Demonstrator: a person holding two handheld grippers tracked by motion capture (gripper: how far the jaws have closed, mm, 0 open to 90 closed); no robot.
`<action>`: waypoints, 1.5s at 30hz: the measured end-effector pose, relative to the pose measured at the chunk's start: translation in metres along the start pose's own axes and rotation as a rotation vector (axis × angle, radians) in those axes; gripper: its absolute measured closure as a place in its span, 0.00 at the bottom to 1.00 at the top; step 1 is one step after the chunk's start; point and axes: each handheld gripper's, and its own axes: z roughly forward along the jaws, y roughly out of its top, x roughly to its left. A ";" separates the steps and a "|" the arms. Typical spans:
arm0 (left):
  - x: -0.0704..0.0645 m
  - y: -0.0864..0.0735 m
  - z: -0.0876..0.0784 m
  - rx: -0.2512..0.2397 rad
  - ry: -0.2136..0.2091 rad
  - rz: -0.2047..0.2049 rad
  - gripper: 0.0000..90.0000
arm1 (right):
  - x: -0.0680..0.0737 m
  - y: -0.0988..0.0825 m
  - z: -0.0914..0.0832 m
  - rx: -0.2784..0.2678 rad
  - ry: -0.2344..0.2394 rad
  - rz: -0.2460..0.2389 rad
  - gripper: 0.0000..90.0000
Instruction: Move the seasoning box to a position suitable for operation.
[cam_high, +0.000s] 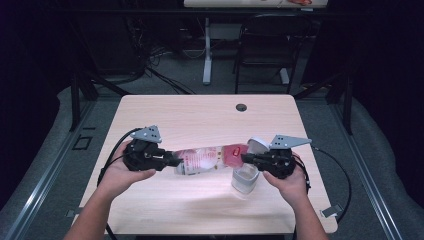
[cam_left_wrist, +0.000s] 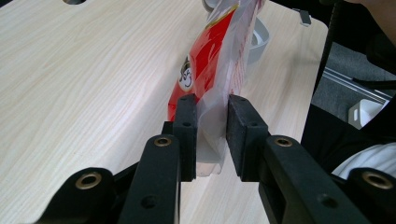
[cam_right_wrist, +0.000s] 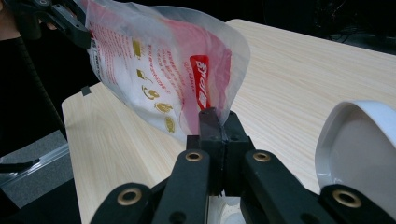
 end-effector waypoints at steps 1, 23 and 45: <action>0.000 0.000 0.000 0.000 0.000 -0.002 0.83 | 0.000 0.000 0.000 0.001 -0.003 -0.002 1.00; -0.006 0.016 -0.005 -0.005 0.003 0.028 0.84 | -0.003 -0.001 -0.004 0.010 -0.015 0.025 0.99; -0.007 0.025 -0.005 -0.001 0.011 0.034 0.84 | -0.004 -0.002 -0.006 0.017 -0.036 0.022 0.99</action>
